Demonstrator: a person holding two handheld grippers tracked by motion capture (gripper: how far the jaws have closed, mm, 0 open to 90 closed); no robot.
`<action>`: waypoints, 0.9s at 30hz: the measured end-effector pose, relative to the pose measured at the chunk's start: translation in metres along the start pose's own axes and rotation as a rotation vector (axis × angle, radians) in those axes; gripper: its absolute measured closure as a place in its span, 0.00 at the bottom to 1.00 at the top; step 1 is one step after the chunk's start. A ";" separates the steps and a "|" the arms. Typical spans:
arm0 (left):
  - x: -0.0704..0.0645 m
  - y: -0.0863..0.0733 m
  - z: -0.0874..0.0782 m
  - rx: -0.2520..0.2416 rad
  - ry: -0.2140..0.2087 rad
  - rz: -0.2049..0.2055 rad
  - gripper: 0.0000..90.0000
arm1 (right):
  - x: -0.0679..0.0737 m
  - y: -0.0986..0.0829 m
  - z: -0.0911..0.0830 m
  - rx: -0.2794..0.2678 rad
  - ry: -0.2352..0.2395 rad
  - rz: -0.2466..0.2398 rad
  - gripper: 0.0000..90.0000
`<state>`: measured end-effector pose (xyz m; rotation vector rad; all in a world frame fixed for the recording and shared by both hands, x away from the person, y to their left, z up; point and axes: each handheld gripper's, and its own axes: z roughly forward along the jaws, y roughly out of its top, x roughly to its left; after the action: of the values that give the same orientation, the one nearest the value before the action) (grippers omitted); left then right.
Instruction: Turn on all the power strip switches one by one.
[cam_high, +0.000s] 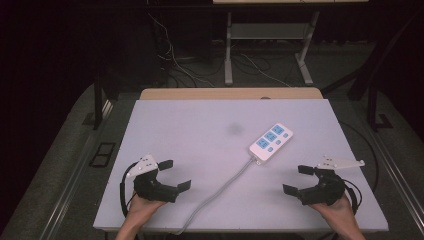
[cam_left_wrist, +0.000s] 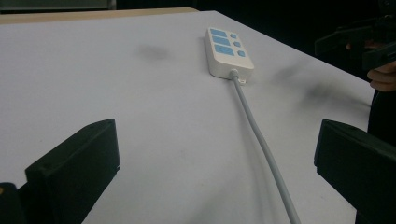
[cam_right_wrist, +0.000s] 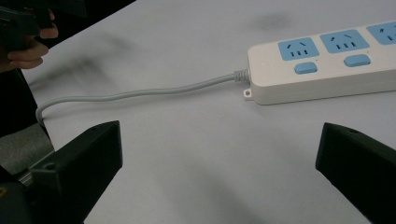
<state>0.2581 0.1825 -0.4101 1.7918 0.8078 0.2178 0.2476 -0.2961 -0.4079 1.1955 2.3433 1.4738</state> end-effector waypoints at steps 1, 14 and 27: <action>0.000 0.000 0.000 0.003 0.000 0.001 0.00 | 0.000 0.000 0.000 0.000 0.001 0.002 0.00; -0.002 -0.001 0.003 0.020 -0.009 0.005 0.00 | -0.003 -0.001 0.000 0.019 0.014 0.009 0.00; -0.002 -0.002 0.005 0.033 -0.022 0.006 0.00 | -0.005 -0.001 0.001 0.047 0.011 0.024 0.00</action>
<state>0.2579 0.1777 -0.4131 1.8250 0.7941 0.1890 0.2511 -0.2991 -0.4112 1.2337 2.3915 1.4442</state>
